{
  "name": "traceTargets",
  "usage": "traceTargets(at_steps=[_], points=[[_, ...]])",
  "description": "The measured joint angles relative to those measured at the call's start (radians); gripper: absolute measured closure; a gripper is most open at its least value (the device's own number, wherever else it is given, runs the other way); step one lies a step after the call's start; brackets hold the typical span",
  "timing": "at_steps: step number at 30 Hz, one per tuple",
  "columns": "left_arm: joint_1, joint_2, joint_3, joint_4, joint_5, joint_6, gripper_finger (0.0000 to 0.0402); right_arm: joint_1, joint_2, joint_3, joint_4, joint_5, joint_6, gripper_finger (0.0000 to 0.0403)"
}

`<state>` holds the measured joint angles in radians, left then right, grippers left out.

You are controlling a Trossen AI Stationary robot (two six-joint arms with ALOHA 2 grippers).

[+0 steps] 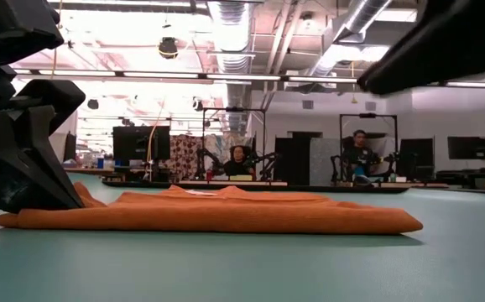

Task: Roll towel
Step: Roll the orange towel

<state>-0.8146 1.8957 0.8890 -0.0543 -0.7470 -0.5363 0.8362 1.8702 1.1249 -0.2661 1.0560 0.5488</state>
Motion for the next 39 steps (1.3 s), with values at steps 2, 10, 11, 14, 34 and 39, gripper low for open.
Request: traceTargets(at_steps=[2, 10, 11, 14, 34, 39], points=[[0.000, 0.000, 0.000, 0.009, -0.004, 0.013, 0.0401, 0.008, 0.000, -0.080, 0.127, 0.022, -0.001, 0.0177], [0.007, 0.000, 0.000, 0.020, -0.002, 0.015, 0.0401, 0.000, 0.001, -0.404, 0.942, -0.115, -0.313, 0.0159], [0.010, 0.000, 0.000, 0.020, -0.001, 0.010, 0.0401, -0.010, 0.001, -0.420, 0.991, -0.137, -0.358, 0.0159], [0.025, 0.000, 0.000, 0.020, 0.019, 0.002, 0.0401, -0.053, 0.000, -0.433, 1.009, -0.210, -0.433, 0.0159], [0.054, 0.000, 0.000, -0.001, 0.070, -0.040, 0.0401, -0.159, 0.139, -0.472, 1.031, -0.440, -0.383, 0.0158], [0.055, 0.000, 0.000, -0.008, 0.079, -0.063, 0.0401, -0.157, 0.281, -0.526, 1.247, -0.392, -0.277, 0.0158]])
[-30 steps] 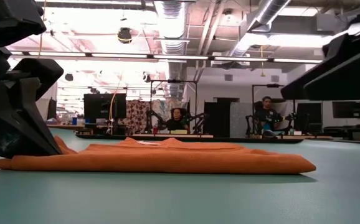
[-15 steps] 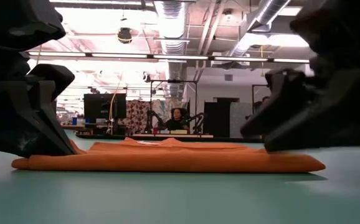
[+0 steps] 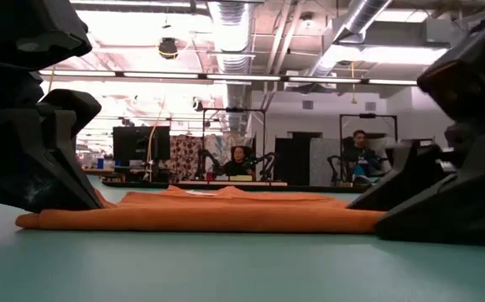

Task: Roll towel
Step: Roll the orange towel

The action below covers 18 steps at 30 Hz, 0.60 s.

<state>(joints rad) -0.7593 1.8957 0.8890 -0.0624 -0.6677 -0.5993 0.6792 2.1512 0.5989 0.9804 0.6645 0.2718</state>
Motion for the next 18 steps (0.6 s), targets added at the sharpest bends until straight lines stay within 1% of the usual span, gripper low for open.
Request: traceTargets(at_steps=[4, 6, 9, 14, 18], points=[[0.000, 0.000, 0.000, -0.001, 0.001, 0.000, 0.0401, 0.006, 0.048, -0.023, 0.100, 0.030, 0.069, 0.0158], [0.002, 0.000, 0.000, -0.001, 0.002, 0.000, 0.0401, 0.009, 0.049, -0.026, 0.098, 0.056, 0.068, 0.0159], [0.003, 0.000, 0.000, 0.001, 0.008, 0.001, 0.0401, 0.008, 0.041, -0.015, 0.048, 0.104, 0.089, 0.0169], [0.003, 0.000, 0.000, 0.000, 0.019, 0.003, 0.0401, -0.003, 0.037, -0.008, 0.002, 0.115, 0.115, 0.0216], [0.003, 0.000, 0.000, 0.000, 0.020, 0.013, 0.0401, -0.003, 0.037, -0.008, 0.001, 0.121, 0.115, 0.0276]])
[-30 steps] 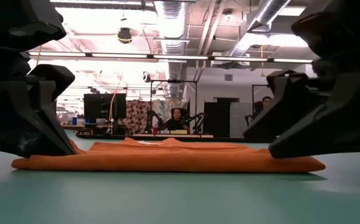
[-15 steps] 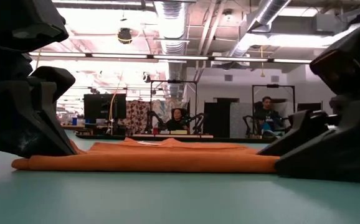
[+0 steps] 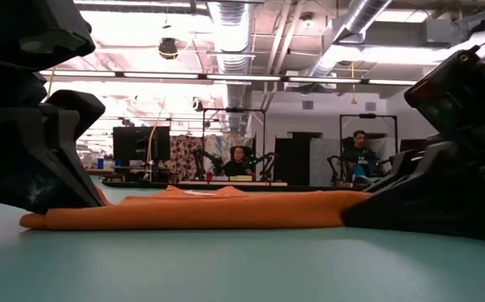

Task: Roll towel
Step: Roll the orange towel

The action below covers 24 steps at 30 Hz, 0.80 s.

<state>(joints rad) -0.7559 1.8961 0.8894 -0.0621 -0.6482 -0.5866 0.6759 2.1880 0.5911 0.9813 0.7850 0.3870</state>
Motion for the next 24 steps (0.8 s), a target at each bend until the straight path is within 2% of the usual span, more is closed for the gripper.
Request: traceTargets(at_steps=[5, 7, 11, 14, 19, 24], points=[[0.000, 0.000, 0.000, 0.000, 0.000, 0.002, 0.0401, 0.000, -0.015, 0.000, -0.004, -0.026, -0.013, 0.0364], [0.000, 0.000, 0.000, 0.000, 0.000, 0.002, 0.0401, 0.000, -0.044, -0.004, -0.026, -0.055, -0.042, 0.0387], [0.000, -0.010, 0.000, 0.000, 0.009, 0.006, 0.0401, -0.002, -0.139, -0.005, -0.120, -0.113, -0.060, 0.0385], [0.000, -0.029, 0.000, 0.000, 0.024, 0.029, 0.0401, -0.001, -0.232, -0.004, -0.242, -0.168, -0.012, 0.0386], [-0.001, -0.050, 0.000, -0.006, 0.027, 0.093, 0.0402, -0.028, -0.381, -0.005, -0.440, -0.274, 0.132, 0.0394], [-0.001, -0.051, 0.000, -0.011, 0.024, 0.140, 0.0402, -0.073, -0.495, -0.008, -0.577, -0.392, 0.349, 0.0394]])
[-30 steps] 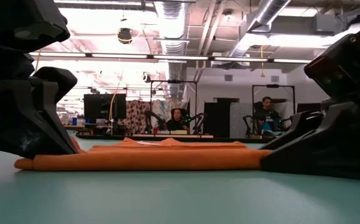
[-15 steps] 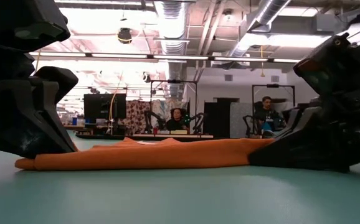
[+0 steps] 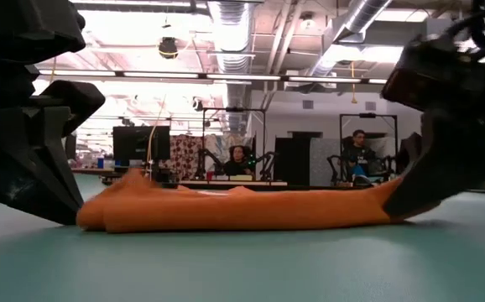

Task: Roll towel
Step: Roll the orange towel

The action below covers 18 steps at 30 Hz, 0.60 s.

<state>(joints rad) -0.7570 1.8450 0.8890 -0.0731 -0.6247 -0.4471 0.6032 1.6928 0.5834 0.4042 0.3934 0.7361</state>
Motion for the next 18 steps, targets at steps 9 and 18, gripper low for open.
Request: traceTargets(at_steps=[9, 18], points=[[-0.002, -0.025, 0.000, -0.004, -0.067, 0.116, 0.0402, -0.048, -0.089, 0.003, -0.021, -0.127, 0.190, 0.0394], [0.045, -0.108, -0.030, 0.166, -0.189, 0.499, 0.0402, -0.063, -0.109, 0.004, -0.025, -0.145, 0.301, 0.0394]])
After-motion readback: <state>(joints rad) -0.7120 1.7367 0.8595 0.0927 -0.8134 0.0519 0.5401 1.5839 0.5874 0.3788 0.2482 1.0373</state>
